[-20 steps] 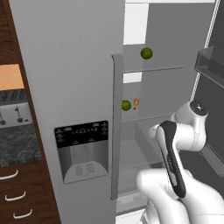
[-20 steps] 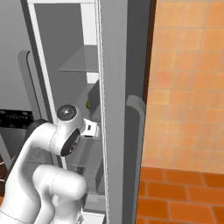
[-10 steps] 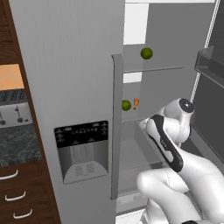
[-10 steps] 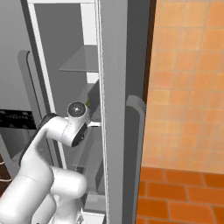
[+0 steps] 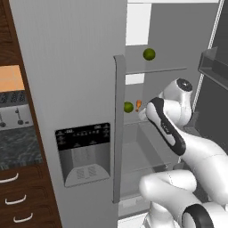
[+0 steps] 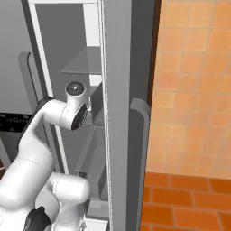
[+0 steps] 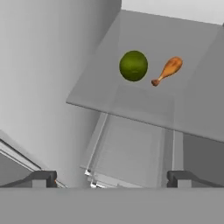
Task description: Place one lime and one chicken drumstick in each tupperware on the nearby counter, to pack two identical lunches.
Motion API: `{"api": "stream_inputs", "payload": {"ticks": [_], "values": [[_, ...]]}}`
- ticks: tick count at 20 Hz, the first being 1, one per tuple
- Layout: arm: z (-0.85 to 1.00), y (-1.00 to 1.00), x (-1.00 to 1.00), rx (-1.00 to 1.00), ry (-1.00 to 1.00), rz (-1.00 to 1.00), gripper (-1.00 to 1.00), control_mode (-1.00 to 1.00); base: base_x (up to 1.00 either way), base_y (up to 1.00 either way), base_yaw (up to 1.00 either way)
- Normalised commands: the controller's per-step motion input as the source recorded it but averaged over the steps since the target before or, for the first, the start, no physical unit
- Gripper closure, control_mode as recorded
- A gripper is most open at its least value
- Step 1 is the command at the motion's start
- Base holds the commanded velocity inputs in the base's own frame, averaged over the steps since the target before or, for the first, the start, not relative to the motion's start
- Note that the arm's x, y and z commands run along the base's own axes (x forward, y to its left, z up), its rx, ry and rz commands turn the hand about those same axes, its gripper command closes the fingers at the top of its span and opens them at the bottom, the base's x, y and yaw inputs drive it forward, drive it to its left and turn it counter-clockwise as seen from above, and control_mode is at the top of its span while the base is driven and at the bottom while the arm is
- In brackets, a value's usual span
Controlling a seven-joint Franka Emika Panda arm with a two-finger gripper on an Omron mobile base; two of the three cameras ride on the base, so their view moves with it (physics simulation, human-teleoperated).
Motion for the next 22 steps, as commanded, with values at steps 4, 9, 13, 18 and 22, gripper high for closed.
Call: {"api": "stream_inputs", "payload": {"ticks": [4, 9, 13, 18, 22], "values": [[-0.06, -0.17, 0.02, 0.15, 0.0, 0.1, -1.0, -1.0, 0.0, 0.0, 0.0], [-0.01, -0.11, 0.33, 0.2, -0.02, 0.15, -1.0, -1.0, 0.0, 0.0, 0.0], [-0.05, 0.03, 0.6, 0.1, -0.04, 0.15, -1.0, -1.0, 0.0, 0.0, 0.0], [-0.18, 0.24, 0.59, 0.01, -0.01, 0.12, -1.0, -1.0, 0.0, 0.0, 0.0], [-0.24, 0.35, 0.53, -0.04, 0.0, 0.09, -1.0, -1.0, 0.0, 0.0, 0.0]]}}
